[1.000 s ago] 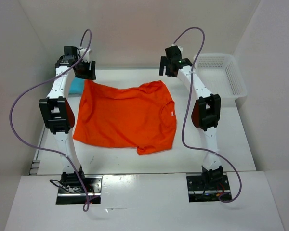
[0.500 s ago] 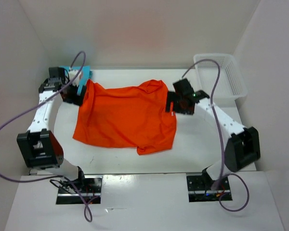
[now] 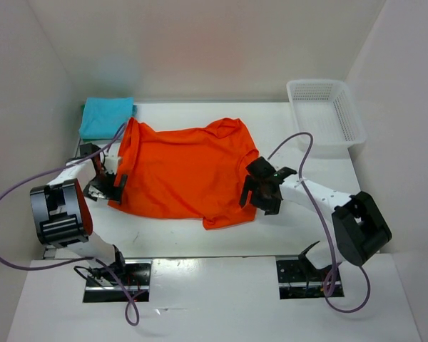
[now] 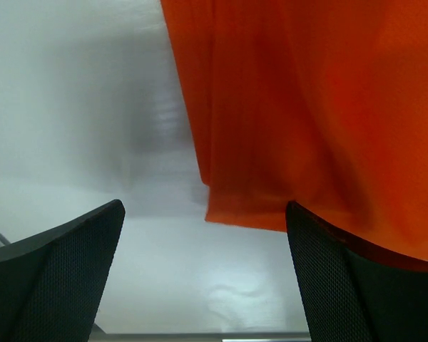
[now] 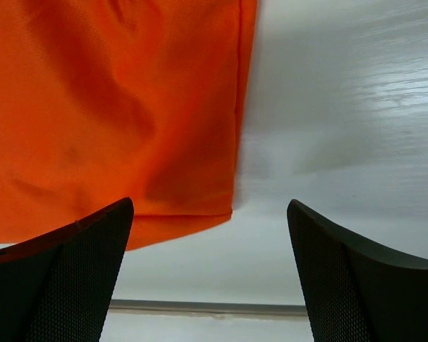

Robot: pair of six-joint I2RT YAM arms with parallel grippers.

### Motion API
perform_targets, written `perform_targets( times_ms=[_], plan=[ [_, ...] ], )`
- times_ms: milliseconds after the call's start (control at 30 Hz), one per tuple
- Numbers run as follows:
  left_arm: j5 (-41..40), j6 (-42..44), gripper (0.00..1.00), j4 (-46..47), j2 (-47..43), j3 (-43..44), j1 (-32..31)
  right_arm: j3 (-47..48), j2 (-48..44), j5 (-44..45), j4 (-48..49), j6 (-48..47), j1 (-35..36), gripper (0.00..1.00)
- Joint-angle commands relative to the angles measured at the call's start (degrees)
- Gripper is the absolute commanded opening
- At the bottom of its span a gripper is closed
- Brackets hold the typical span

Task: Fold and stack the t-shirts
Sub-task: Flatten out the tshirt

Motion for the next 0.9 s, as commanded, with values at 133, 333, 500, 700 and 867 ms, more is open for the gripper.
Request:
perform_targets(
  times_ms=[133,333,500,700,867],
  plan=[
    [2.9,1.3,0.98,5.8,6.3,2.8,1.1,-3.8,6.1,-5.9,11.7,3.4,0.2,0.91],
    [12.3,4.3,0.17,2.5,8.7,6.6,1.1,-3.2,7.9,-9.7,11.5,1.5,0.2,0.06],
    [16.6,5.5,0.0,-1.3,5.1,8.9,1.1,3.4,-2.8,-8.5,-0.2,0.0,0.2,0.0],
    [19.2,4.0,0.0,-4.5,2.3,17.1,1.1,16.6,-6.3,-20.2,-8.8,-8.0,-10.6,0.0],
    [19.2,2.9,0.0,-6.3,9.5,23.4,0.0,30.0,20.2,-21.8,-4.8,-16.3,-12.5,0.39]
  ],
)
